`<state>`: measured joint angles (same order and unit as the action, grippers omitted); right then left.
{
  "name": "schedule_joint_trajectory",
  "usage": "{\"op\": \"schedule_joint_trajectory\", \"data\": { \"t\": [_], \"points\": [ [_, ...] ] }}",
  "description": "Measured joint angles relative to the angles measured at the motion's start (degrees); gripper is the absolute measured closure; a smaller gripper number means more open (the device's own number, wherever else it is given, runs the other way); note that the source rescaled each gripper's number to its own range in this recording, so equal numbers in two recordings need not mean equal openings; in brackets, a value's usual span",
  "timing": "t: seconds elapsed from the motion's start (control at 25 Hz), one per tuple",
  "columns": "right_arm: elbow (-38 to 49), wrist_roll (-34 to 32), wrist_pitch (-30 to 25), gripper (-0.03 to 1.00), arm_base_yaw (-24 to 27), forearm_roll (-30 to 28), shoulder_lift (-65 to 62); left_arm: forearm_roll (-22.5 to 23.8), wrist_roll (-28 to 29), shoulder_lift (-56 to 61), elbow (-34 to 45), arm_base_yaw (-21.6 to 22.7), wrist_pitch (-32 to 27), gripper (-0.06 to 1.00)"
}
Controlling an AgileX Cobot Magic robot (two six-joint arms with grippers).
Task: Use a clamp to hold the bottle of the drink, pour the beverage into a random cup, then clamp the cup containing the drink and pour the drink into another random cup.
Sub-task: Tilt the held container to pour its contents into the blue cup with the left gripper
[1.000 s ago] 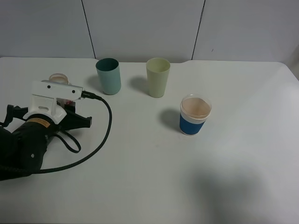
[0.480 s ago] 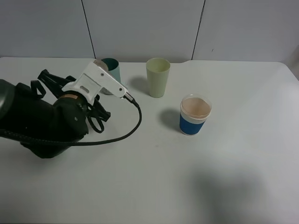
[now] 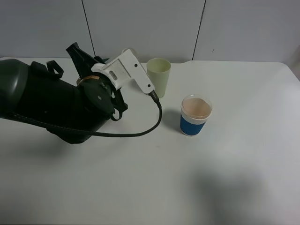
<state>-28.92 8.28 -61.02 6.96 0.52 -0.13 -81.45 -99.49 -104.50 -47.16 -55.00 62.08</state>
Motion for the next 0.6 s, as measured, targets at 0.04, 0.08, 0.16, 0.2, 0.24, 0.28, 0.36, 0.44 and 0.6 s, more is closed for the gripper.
{"op": "schedule_joint_trajectory", "data": {
  "t": [0.04,0.08,0.16,0.2,0.24,0.28,0.36,0.44,0.6],
  "points": [
    [0.0,0.0,0.0,0.07,0.0,0.0,0.0,0.0,-1.3,0.0,-0.45,-0.17,0.0,0.9],
    [0.0,0.0,0.0,0.07,0.0,0.0,0.0,0.0,-2.43,0.0,-0.85,-0.35,0.0,0.9],
    [0.0,0.0,0.0,0.07,0.0,0.0,0.0,-0.05,-4.67,-0.12,-1.55,-0.55,0.0,0.9],
    [0.0,0.0,0.0,0.07,0.0,0.0,0.0,-0.12,-5.53,-0.19,-1.86,-0.6,0.0,0.9],
    [0.0,0.0,0.0,0.07,0.0,0.0,0.0,-0.17,-6.39,-0.19,-2.04,-0.73,0.0,0.9],
    [0.0,0.0,0.0,0.07,0.0,0.0,0.0,-0.3,-7.2,-0.2,-2.27,-0.89,0.0,0.9],
    [0.0,0.0,0.0,0.07,0.0,0.0,0.0,-0.55,-9.07,-0.53,-3.15,-1.39,0.13,0.9],
    [0.0,0.0,0.0,0.07,0.0,0.0,0.0,-0.69,-11.29,-1.44,-4.45,-1.61,0.13,0.9],
    [0.0,0.0,0.0,0.07,0.0,0.0,0.0,-1.01,-14.46,-3.23,-6.62,-1.73,0.13,0.9]
  ]
}}
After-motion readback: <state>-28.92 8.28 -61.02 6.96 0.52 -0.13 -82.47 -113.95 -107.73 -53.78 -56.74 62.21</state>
